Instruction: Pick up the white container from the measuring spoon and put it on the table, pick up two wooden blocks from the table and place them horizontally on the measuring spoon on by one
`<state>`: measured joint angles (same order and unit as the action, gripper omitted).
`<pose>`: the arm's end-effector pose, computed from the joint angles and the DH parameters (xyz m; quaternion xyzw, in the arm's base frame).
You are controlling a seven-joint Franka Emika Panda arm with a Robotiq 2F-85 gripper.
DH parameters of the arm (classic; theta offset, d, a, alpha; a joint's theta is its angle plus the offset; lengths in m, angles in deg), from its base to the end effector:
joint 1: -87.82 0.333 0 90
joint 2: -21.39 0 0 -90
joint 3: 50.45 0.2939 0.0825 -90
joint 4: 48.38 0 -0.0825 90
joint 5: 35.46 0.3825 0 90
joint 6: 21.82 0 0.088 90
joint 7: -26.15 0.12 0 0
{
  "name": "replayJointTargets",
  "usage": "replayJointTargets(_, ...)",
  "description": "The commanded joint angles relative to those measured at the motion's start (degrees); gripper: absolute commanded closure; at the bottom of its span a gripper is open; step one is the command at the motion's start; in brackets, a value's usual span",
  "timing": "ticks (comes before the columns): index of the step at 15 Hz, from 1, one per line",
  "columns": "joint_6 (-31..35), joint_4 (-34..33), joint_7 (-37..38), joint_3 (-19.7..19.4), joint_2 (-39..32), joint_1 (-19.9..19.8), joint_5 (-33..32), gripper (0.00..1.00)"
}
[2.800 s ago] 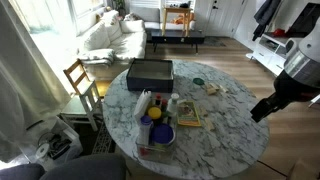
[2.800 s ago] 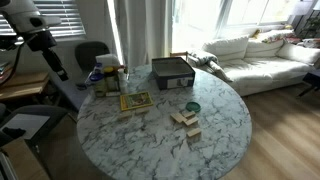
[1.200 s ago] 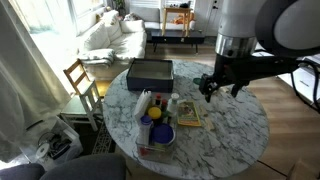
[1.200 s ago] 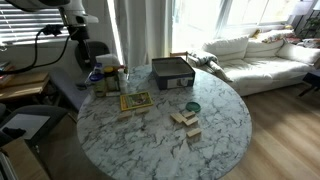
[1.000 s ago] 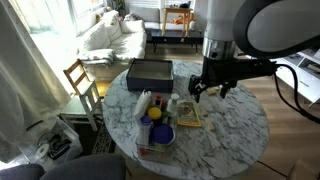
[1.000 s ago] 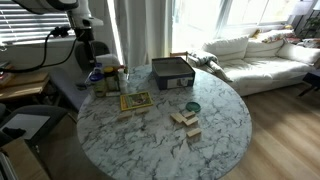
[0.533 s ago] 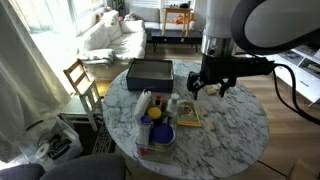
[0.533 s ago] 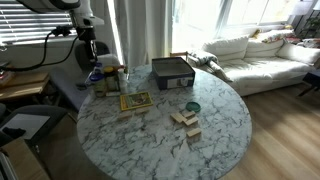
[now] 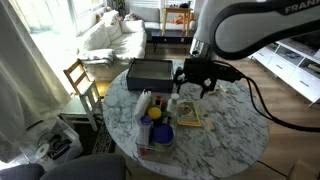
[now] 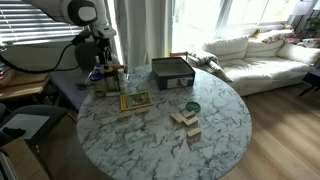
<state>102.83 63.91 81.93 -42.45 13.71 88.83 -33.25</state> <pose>0.5837 0.0928 0.3820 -0.9122 0.4068 -0.0212 0.0438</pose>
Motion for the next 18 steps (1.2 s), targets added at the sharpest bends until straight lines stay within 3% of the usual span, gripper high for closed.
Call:
replayJointTargets(1,9.1,0.3,-0.4,-2.0,-3.3,2.1,1.9,0.00)
replayJointTargets(3,13.0,-0.2,0.6,-2.7,-5.2,3.0,0.6,0.00)
replayJointTargets(4,10.2,0.1,-0.4,-2.9,-3.6,3.0,1.0,0.00)
replayJointTargets(8,12.3,0.0,-0.5,-3.4,-4.9,3.6,1.1,0.00)
replayJointTargets(18,12.2,-3.6,-9.6,-4.6,-8.7,4.1,-0.8,0.00)
